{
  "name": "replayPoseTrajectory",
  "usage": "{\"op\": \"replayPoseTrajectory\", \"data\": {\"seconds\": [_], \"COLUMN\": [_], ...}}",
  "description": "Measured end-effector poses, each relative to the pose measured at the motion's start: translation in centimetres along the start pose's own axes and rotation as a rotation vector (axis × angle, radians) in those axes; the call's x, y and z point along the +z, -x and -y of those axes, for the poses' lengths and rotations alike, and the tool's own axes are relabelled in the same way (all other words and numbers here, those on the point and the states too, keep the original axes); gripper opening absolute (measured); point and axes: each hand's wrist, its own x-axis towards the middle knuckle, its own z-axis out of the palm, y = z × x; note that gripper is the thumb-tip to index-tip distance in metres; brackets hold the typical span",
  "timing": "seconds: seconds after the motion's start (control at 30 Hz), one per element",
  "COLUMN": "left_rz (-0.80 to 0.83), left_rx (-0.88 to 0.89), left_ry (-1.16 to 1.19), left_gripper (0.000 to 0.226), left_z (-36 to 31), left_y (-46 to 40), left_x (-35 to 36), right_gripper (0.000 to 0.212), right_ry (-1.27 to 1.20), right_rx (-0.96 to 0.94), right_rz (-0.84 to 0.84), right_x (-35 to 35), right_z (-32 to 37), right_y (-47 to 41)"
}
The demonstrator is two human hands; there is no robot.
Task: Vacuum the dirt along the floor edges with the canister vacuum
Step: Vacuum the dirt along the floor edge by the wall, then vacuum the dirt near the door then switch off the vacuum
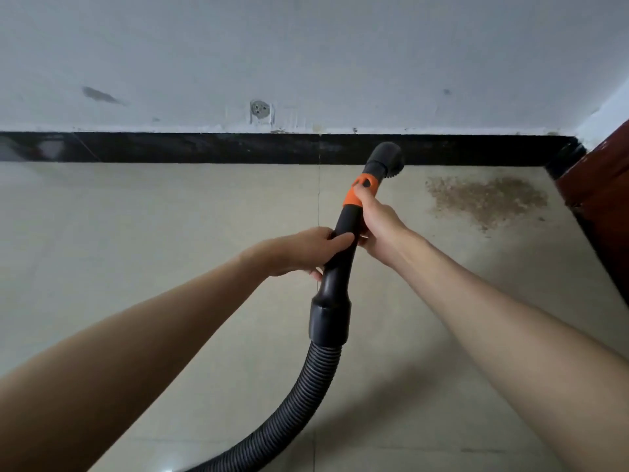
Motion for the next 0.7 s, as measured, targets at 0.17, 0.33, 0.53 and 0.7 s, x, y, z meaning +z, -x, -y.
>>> {"op": "replayPoseTrajectory", "data": {"seconds": [0.17, 0.33, 0.53, 0.7], "left_rz": [-0.239, -0.678, -0.834, -0.975], "left_rx": [0.029, -0.055, -0.254, -0.374], "left_ry": [-0.347, -0.377, -0.341, -0.259], "left_gripper": [0.051, 0.060, 0.072, 0.069], "left_z": [1.6, 1.9, -3.9, -9.5], "left_y": [5.6, 16.7, 33.2, 50.5], "left_x": [-6.5, -13.4, -20.5, -27.7], "right_gripper": [0.047, 0.047, 0.049, 0.052], "right_ry": [-0.133, -0.216, 0.095, 0.255], "right_rx": [0.098, 0.182, 0.041, -0.067], "right_rz": [0.037, 0.229, 0.454, 0.625], "right_x": [2.9, 7.7, 16.9, 26.9], "right_z": [4.5, 11.7, 24.1, 35.9], "right_y": [2.6, 10.1, 23.4, 36.5]}}
